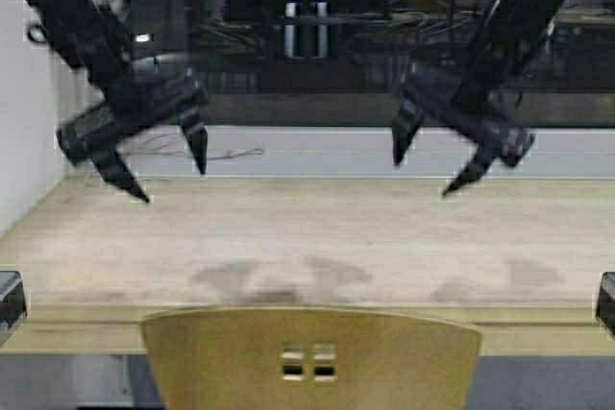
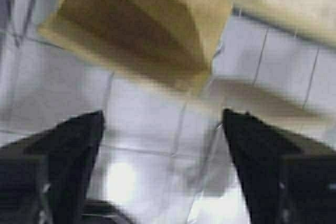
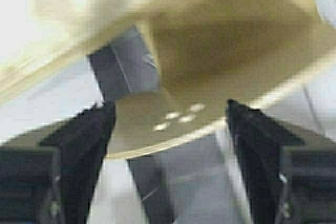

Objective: Push the chairs under the table

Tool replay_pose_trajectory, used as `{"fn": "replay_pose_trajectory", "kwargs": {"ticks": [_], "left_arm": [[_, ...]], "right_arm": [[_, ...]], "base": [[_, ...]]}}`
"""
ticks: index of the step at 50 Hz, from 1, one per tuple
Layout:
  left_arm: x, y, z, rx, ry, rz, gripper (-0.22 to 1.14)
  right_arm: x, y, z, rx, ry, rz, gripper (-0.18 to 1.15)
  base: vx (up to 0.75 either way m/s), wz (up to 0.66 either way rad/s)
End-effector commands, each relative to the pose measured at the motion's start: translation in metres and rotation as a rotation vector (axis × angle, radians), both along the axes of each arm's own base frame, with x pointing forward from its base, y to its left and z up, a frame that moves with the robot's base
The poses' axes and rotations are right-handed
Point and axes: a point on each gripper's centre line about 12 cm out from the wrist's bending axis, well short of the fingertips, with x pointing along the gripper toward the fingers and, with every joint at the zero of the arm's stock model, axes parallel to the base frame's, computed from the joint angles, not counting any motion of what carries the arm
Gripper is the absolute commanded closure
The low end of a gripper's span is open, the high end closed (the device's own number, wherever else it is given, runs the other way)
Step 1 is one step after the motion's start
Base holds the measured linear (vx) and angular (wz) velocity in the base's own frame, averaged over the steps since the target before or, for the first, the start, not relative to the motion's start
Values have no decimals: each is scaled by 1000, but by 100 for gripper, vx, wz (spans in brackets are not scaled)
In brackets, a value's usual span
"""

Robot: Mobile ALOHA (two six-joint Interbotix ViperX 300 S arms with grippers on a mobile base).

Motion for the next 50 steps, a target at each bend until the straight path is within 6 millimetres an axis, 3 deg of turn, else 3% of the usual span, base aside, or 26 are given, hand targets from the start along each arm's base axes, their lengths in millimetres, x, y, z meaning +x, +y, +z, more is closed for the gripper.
{"fn": "replay_pose_trajectory", "kwargs": {"ticks": [1, 15, 24, 33, 39, 50], "left_arm": [[-18, 4, 30, 21, -112, -112, -6], [-59, 15, 86, -25, -295, -205, -6], [-74, 27, 119, 80, -422, -333, -6], [-88, 48, 126, 198, -473, -361, -6], [-92, 53, 139, 194, -547, -338, -6], [-96, 55, 146, 191, -610, -322, -6]], "right_arm": [[-1, -20, 40, -39, -159, 31, 2], [-24, -37, 109, -232, -434, 272, 2], [-37, -40, 148, -270, -569, 312, 2], [-40, -41, 141, -307, -559, 348, 2], [-38, -40, 138, -308, -548, 352, 2], [-40, -41, 141, -302, -546, 351, 2]], "base": [[-10, 23], [-7, 23], [-7, 41], [-10, 39], [-13, 35], [-18, 31]]}}
